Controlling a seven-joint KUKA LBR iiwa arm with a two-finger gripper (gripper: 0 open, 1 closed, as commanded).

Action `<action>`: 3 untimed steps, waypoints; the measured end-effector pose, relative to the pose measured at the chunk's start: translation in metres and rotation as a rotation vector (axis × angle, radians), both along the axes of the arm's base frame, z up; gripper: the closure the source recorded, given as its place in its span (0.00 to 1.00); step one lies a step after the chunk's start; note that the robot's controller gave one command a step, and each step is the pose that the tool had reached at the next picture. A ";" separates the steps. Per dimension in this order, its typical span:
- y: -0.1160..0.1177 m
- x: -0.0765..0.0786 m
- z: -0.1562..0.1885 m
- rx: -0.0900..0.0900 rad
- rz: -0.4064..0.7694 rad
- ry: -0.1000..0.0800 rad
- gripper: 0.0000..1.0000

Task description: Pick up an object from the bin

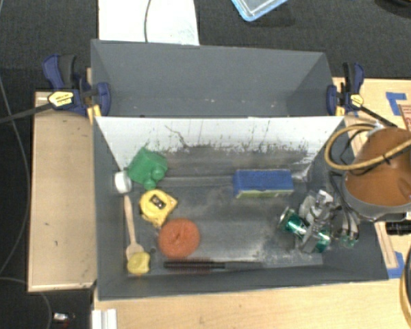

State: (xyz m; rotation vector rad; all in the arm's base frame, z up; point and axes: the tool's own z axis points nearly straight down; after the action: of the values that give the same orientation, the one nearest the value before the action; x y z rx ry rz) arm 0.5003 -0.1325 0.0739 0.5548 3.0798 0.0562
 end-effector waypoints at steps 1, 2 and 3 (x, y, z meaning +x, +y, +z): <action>0.000 0.000 0.000 0.000 -0.001 0.000 1.00; 0.021 0.031 0.000 -0.010 0.171 -0.009 1.00; 0.028 0.035 0.007 -0.005 0.153 -0.019 1.00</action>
Offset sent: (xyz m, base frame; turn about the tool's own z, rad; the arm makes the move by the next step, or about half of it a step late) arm 0.0362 0.0304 -0.0039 -0.2081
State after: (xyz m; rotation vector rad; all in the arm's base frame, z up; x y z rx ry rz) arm 0.5351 -0.1044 0.0809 0.3148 3.0967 0.0541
